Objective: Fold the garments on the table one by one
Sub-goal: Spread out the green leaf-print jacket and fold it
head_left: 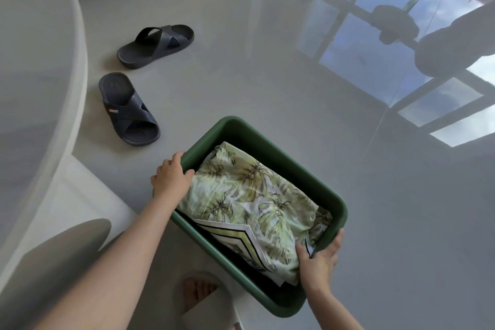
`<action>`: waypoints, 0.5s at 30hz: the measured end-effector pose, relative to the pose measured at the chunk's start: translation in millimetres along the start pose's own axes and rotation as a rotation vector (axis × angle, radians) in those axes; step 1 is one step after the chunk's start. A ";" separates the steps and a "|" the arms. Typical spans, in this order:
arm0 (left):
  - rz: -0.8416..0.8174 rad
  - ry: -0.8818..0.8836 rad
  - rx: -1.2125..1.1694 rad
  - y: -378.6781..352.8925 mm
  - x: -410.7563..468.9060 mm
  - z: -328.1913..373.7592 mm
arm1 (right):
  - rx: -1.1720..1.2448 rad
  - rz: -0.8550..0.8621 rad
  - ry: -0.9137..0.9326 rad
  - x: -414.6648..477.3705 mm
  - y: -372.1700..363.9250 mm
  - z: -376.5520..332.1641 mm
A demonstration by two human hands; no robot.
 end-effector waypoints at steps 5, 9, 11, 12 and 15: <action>0.048 0.103 -0.161 6.3 -5.2 -12.0 | -0.119 0.048 0.050 5.0 14.0 1.0; 0.093 0.090 -0.156 13.8 -34.6 -2.6 | -0.151 0.086 0.098 10.4 42.7 -8.7; 0.089 0.061 -0.185 24.7 -54.3 16.7 | -0.155 0.111 0.110 8.9 68.6 -15.1; 0.085 0.030 -0.205 32.9 -65.0 30.0 | -0.159 0.126 0.118 6.6 84.5 -20.0; 0.080 -0.071 -0.268 65.1 -99.7 72.1 | -0.163 0.172 0.154 1.4 138.4 -42.3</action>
Point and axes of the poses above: each hand's wrist, its own x-axis towards the middle knuckle, its own y-axis out of the back of the hand, z = x × y, the point moved 10 cm from there along x, towards the middle knuckle, and after that the axes turned 8 degrees about y, right-handed, at the moved point
